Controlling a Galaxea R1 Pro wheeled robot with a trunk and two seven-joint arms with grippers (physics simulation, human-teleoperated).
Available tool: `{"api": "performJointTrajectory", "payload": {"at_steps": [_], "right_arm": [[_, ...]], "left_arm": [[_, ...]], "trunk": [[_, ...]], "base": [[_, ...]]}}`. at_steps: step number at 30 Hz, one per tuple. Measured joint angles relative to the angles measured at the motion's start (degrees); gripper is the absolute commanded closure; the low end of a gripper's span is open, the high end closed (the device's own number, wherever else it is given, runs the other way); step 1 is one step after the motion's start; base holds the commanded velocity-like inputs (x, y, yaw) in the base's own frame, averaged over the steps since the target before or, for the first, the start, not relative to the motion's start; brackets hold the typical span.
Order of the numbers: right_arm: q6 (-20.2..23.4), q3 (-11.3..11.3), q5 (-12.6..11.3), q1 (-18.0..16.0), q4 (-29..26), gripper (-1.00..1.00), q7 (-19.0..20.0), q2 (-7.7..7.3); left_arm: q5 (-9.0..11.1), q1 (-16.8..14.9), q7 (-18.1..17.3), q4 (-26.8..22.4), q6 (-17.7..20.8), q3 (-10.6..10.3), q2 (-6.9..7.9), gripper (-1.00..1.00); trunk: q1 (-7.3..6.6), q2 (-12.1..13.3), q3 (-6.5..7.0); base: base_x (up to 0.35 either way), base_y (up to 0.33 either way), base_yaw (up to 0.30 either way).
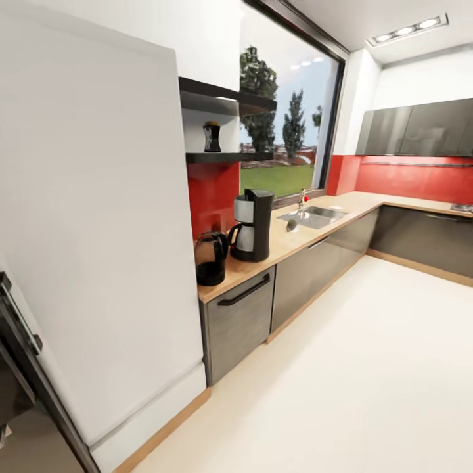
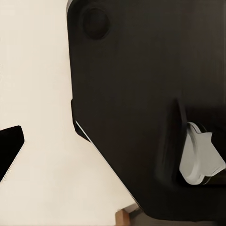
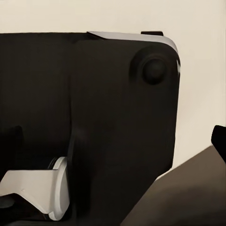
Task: Set up a coffee station on the kitchen countertop: keep the coffee maker on the countertop, move the bottle of coffee from the kitchen shelf to the counter next to the coffee maker, place a paper coffee filter on top of the coffee maker, put the saucer next to the coffee maker with the coffee cup on the saucer, and place the electric kettle next to the coffee maker.
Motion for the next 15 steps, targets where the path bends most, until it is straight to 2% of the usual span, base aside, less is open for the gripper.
{"api": "performJointTrajectory", "payload": {"at_steps": [5, 13, 14, 15], "right_arm": [[0.01, 0.0, 0.0, 0.0, -0.01, -1.0, -0.06, 0.0], [0.0, 0.08, -0.04, 0.0, -0.26, -1.0, -0.06, 0.0], [0.0, 0.08, -0.05, 0.0, -0.71, -1.0, -0.01, 0.0], [0.05, 0.12, -0.04, -0.02, -3.45, -1.0, 0.09, -0.03]], "left_arm": [[0.0, 0.0, 0.0, 0.0, 0.02, 0.0, 0.0, -1.0], [0.0, -0.19, 0.31, -0.02, 0.06, -0.13, 0.11, -1.0], [0.0, -0.26, 0.43, -0.03, 0.08, -0.14, 0.14, -1.0], [0.0, -0.39, 0.55, -0.18, 0.1, -0.15, 0.3, -1.0]], "trunk": [[-1.1, 2.01, 0.9], [-2.86, 5.23, 2.35], [-3.08, 5.63, 2.53], [-3.3, 6.03, 2.72]], "base": [[0.0, 0.0, -0.157], [0.0, 0.0, -0.013], [0.0, 0.0, 0.0], [0.0, 0.0, 0.0]]}}
